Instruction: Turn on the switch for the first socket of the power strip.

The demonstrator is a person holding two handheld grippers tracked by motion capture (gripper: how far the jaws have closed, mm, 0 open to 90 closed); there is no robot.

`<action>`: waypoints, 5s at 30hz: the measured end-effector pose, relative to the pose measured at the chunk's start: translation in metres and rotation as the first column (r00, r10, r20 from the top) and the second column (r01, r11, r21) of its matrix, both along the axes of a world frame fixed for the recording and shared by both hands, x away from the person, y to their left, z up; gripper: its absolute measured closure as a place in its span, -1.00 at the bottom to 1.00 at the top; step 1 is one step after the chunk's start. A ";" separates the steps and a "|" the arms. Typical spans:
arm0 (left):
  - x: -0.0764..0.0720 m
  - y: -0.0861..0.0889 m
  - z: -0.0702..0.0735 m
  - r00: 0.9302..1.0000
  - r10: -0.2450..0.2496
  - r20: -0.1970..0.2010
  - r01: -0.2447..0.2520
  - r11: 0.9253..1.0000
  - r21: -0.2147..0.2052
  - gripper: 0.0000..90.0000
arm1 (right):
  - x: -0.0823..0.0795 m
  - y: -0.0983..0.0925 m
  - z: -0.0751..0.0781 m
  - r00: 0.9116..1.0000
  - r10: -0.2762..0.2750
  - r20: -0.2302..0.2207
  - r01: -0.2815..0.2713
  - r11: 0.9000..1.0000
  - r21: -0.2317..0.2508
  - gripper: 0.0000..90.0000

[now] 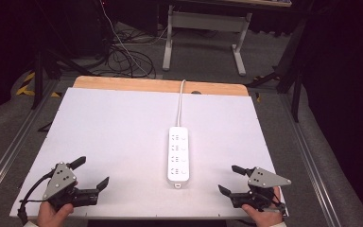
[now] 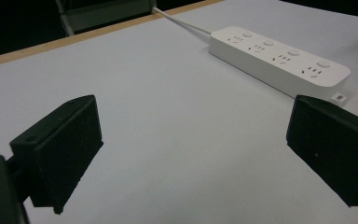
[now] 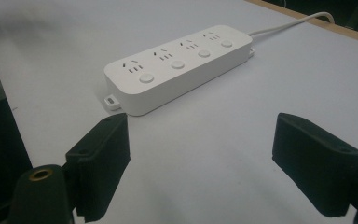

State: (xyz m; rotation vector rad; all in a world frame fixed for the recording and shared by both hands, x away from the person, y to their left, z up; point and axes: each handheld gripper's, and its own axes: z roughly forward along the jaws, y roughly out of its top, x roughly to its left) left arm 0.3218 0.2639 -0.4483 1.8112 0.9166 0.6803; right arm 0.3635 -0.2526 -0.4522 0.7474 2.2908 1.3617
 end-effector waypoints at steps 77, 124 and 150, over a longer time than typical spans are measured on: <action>-0.002 0.001 0.001 0.999 0.041 0.035 -0.041 0.999 0.023 -0.91 | 0.066 0.064 0.072 0.999 0.029 -0.019 -0.031 0.993 -0.113 -0.38; -0.001 0.002 0.001 0.999 0.029 0.041 -0.030 0.999 0.027 -0.91 | 0.149 0.129 0.037 0.980 -0.026 -0.196 0.000 0.991 -0.135 1.00; 0.000 0.002 0.000 0.999 0.034 0.034 -0.035 0.999 0.031 -0.91 | 0.167 0.138 0.005 0.981 -0.077 -0.177 0.043 0.981 -0.188 1.00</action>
